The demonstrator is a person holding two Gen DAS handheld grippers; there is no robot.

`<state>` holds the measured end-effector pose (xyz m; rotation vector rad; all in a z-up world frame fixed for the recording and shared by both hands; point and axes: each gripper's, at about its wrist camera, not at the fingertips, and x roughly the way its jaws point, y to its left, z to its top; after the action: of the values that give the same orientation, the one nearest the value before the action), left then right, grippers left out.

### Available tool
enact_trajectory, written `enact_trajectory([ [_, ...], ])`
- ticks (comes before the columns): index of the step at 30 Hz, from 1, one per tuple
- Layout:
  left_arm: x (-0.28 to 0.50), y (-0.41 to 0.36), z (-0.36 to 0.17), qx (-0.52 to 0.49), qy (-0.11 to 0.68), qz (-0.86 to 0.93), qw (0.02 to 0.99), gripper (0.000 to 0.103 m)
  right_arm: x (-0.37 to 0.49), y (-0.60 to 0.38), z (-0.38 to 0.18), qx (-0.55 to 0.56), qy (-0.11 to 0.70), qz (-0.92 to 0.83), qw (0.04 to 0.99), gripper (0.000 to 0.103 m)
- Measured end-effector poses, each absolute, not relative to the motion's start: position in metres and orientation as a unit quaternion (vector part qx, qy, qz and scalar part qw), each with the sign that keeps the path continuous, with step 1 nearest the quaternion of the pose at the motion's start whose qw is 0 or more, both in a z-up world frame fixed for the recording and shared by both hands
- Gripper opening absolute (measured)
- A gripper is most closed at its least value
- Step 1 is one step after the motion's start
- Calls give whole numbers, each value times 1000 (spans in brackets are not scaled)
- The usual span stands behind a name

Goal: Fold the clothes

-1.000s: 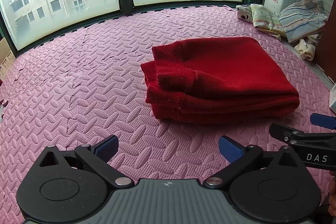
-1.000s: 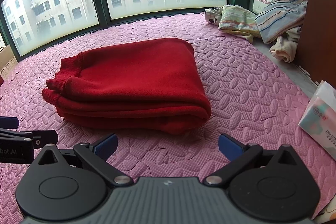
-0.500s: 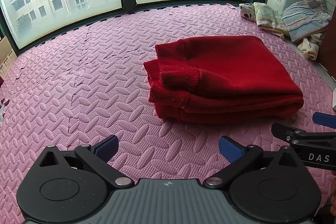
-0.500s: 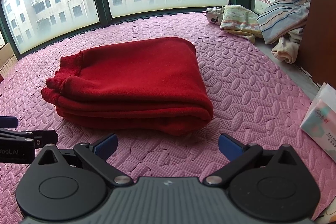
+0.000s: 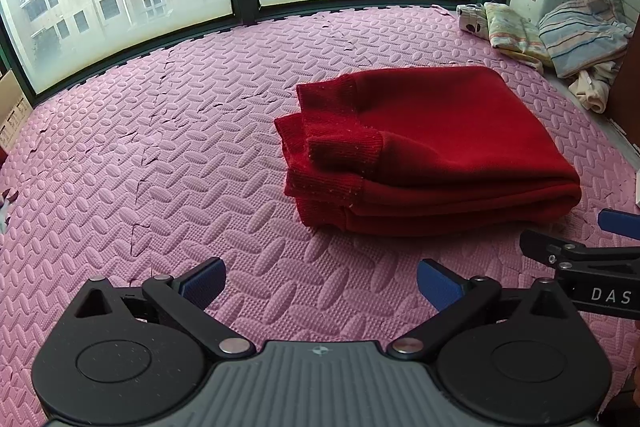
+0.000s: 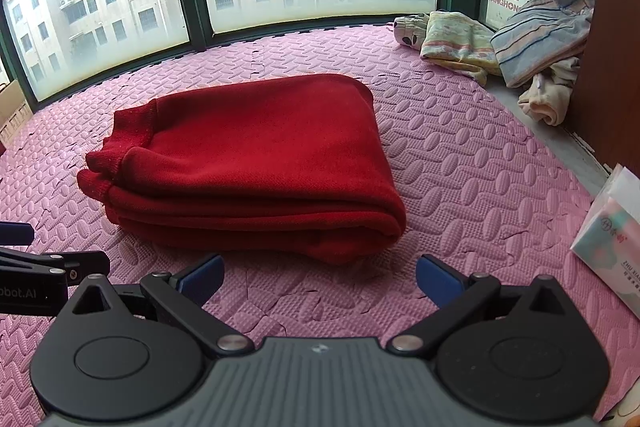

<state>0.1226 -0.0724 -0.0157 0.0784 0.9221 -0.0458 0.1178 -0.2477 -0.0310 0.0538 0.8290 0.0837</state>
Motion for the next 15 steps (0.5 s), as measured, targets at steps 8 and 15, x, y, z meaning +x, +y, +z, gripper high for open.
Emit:
enact_trajectory([
  [8, 124, -73, -16, 37, 446, -21, 894, 103, 120, -247, -30, 23, 403, 42, 914, 103],
  [15, 124, -73, -16, 39, 445, -20, 894, 103, 121, -245, -29, 20, 402, 44, 914, 103],
])
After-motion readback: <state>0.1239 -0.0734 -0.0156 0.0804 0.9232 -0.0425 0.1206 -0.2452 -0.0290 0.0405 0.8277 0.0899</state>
